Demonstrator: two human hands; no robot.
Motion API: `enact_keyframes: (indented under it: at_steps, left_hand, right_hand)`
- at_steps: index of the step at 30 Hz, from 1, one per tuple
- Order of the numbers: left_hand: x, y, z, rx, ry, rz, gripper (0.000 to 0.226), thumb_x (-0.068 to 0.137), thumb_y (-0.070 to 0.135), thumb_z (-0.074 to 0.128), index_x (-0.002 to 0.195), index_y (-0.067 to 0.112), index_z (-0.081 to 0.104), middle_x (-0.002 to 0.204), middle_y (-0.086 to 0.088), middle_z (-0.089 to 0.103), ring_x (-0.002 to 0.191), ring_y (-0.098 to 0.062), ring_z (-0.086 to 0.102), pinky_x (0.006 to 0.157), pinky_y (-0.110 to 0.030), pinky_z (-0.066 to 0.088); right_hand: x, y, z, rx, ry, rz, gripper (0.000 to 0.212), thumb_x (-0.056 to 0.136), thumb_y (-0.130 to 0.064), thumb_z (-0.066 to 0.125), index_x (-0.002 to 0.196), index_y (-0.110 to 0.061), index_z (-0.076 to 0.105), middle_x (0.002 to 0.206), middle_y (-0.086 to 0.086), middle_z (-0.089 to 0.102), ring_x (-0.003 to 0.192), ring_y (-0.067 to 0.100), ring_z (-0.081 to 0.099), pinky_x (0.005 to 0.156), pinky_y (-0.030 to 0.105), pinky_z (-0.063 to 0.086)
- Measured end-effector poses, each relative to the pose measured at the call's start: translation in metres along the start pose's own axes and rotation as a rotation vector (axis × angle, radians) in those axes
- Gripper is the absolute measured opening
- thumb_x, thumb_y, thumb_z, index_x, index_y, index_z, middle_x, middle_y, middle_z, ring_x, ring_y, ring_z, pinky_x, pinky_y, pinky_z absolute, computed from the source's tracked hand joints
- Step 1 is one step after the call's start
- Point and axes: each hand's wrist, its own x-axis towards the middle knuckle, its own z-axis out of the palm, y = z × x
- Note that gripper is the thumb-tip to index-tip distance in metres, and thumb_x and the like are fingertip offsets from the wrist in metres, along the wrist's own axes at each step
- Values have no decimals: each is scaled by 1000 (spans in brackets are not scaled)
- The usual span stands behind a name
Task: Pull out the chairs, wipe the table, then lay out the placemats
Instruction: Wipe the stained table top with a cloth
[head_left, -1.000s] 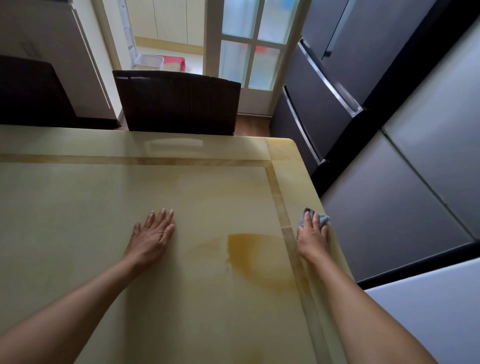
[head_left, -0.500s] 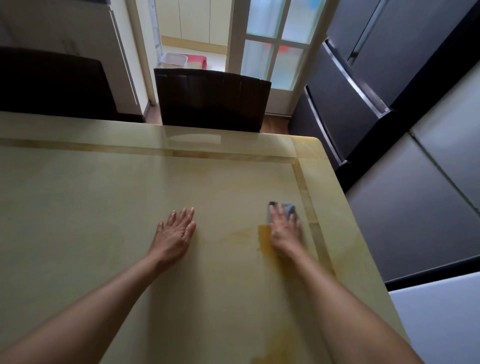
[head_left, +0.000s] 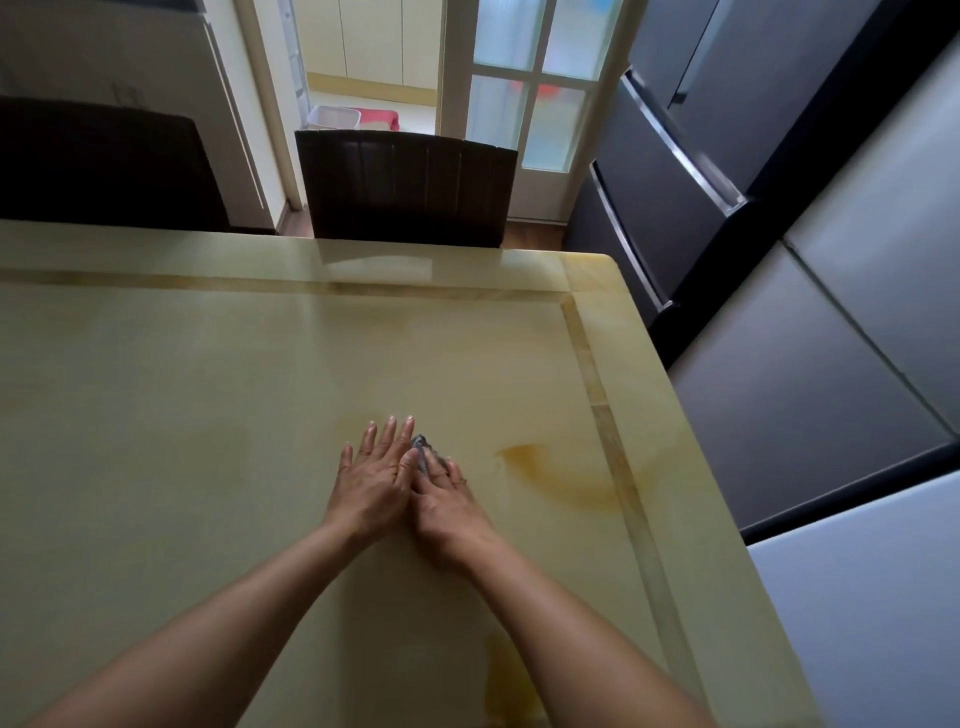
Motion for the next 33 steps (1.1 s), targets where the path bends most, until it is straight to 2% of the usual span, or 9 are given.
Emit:
enact_keyframes:
  at_steps: [2, 4, 6, 9, 13, 16, 23, 27, 33]
  left_hand:
    - [-5, 6, 4, 2, 3, 8, 51, 102, 37, 18, 149, 31, -1, 159, 8, -5, 146, -12, -10, 117, -38, -10]
    - [-7, 9, 7, 1, -1, 17, 51, 102, 38, 18, 149, 32, 0, 159, 8, -6, 146, -12, -10, 117, -38, -9]
    - [-10, 11, 12, 26, -14, 16, 52, 101, 39, 17, 149, 32, -1, 159, 7, -6, 146, -12, -10, 117, -38, -8]
    - [-13, 17, 24, 56, -39, -3, 52, 101, 39, 15, 149, 31, -4, 159, 7, -6, 146, -12, -11, 117, -38, -7]
    - [-10, 25, 37, 31, -27, -43, 52, 101, 39, 16, 148, 31, -5, 159, 5, -5, 146, -13, -10, 117, -37, -7]
    - [-10, 33, 44, 43, -7, -80, 52, 102, 39, 16, 149, 31, -5, 159, 5, -6, 146, -13, -10, 118, -37, -7]
    - [-19, 39, 48, 53, 11, -104, 52, 101, 39, 16, 149, 31, -5, 159, 5, -6, 146, -13, -10, 118, -38, -6]
    - [-30, 38, 47, 29, 8, -92, 52, 102, 38, 17, 149, 31, -3, 159, 6, -5, 146, -12, -10, 117, -37, -7]
    - [-48, 25, 45, 4, 5, -111, 52, 101, 38, 17, 149, 31, -3, 159, 5, -4, 147, -13, -9, 118, -37, -6]
  right_hand:
    - [3, 2, -2, -26, -7, 49, 56, 103, -25, 21, 152, -21, -6, 159, -4, -14, 146, 16, -19, 115, 33, -17]
    - [10, 15, -7, -12, 10, 103, 55, 103, -27, 20, 152, -27, -5, 159, -7, -15, 146, 19, -19, 115, 38, -16]
    - [11, 40, -15, 11, 53, 200, 60, 101, -18, 25, 151, -32, -3, 159, -7, -16, 146, 24, -18, 115, 42, -14]
    - [-5, 100, -32, 2, 101, 386, 69, 97, -7, 29, 151, -30, -5, 159, -3, -19, 146, 30, -13, 115, 46, -12]
    - [-46, 181, -47, 34, 148, 601, 59, 102, -24, 24, 152, -28, -7, 159, -1, -18, 147, 35, -5, 116, 49, -4]
    - [-78, 220, -49, 124, 195, 721, 58, 102, -25, 23, 152, -25, -6, 159, 2, -17, 146, 36, -5, 117, 47, -1]
    - [-119, 235, -34, 127, 280, 874, 59, 101, -19, 26, 152, -19, -2, 160, 4, -11, 145, 37, 2, 118, 46, 4]
    - [-111, 221, -35, 120, 266, 797, 57, 102, -20, 26, 153, -21, 1, 160, 3, -9, 145, 36, 3, 118, 45, 4]
    - [-66, 128, -11, 19, 156, 372, 64, 98, -12, 31, 152, -27, 2, 160, 0, -11, 146, 35, -2, 117, 47, -6]
